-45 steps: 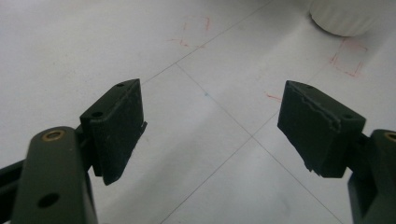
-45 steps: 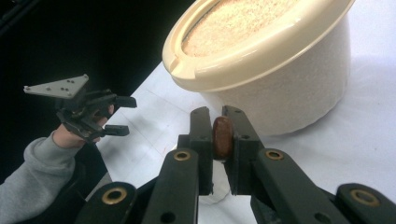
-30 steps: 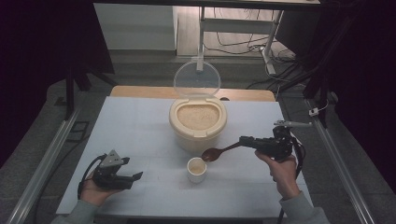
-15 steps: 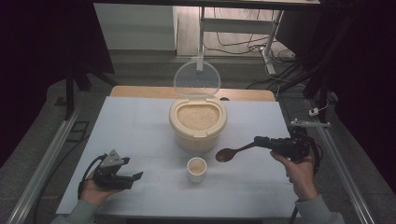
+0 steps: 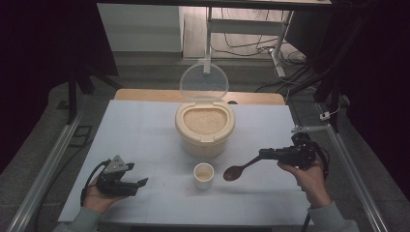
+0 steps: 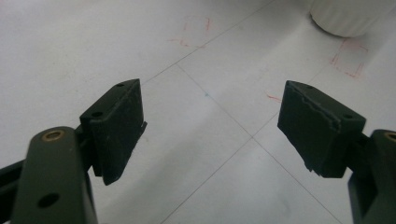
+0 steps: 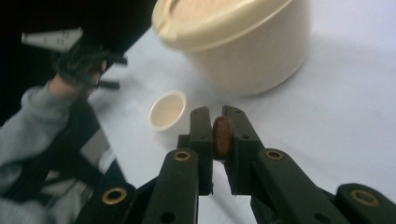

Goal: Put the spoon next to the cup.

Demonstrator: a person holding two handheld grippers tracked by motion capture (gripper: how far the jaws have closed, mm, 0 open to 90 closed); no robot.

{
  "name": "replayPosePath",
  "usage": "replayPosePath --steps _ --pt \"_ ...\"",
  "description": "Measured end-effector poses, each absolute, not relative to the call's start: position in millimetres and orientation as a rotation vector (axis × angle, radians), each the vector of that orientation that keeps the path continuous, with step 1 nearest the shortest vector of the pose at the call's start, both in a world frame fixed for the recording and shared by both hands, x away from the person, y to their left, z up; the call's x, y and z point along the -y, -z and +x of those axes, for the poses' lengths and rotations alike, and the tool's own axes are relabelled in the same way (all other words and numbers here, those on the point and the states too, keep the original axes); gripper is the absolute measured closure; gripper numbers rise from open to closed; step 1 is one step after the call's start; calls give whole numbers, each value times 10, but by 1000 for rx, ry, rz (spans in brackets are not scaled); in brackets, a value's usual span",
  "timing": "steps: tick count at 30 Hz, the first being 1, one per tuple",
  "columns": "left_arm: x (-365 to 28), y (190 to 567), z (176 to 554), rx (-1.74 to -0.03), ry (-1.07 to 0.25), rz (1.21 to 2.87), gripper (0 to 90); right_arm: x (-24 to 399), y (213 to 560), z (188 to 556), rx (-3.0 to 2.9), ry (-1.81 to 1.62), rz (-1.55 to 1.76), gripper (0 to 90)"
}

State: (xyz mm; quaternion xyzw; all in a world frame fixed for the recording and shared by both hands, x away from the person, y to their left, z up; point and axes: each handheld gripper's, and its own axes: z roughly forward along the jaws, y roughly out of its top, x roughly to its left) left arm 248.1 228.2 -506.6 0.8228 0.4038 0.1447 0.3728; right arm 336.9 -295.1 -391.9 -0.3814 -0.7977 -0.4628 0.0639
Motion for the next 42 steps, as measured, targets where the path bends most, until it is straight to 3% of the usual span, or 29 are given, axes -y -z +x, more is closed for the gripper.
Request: replayPosePath --steps 24,42 --pt "-2277 5077 2496 -1035 -367 2114 221 2504 4298 3548 2434 1120 -1027 824" --pt "-2274 5078 2494 -1033 -370 2117 220 2429 4575 3732 2395 1237 -1213 745"
